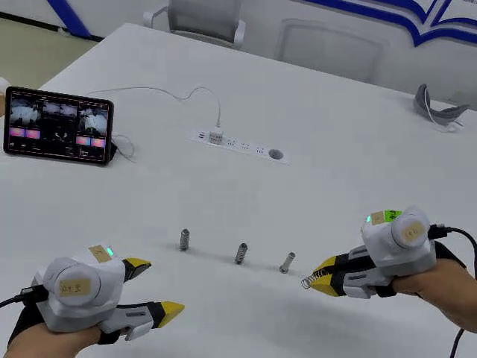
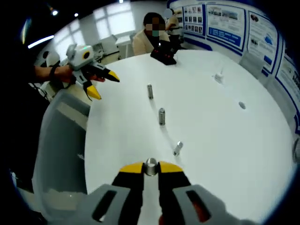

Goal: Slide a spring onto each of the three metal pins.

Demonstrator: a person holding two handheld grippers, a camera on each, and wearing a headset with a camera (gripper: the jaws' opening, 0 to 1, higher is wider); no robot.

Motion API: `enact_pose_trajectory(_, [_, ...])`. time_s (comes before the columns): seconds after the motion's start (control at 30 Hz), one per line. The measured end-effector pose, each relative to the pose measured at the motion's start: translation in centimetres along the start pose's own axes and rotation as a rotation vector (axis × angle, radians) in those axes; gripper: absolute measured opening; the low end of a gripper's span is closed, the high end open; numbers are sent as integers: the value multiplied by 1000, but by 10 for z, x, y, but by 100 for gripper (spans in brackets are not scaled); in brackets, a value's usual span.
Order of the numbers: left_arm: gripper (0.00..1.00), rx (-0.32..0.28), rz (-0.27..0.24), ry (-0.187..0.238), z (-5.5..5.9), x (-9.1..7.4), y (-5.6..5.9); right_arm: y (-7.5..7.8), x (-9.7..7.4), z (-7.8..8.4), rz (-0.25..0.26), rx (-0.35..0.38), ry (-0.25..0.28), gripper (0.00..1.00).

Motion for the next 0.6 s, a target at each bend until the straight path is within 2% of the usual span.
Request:
enact_pose_trajectory(0.3, [70,-38,-25,-19,9,-3,-6,23,7,-5,38,-16,-38,13])
enact_pose_trajectory(0.6, [73,-59,-33,-19,12,-7,-10,39,9,-15,48,-41,-57,13])
Point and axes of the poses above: the centre of the closed fingertips' face, and the gripper's own axes: x roughly forward along the fingers, y roughly to its right, z roughly out of its underside, the point moved 6 cm from there along -x, roughly backward along the fingers, and after that the axes turned 15 degrees about -y, right-handed, at the moved point
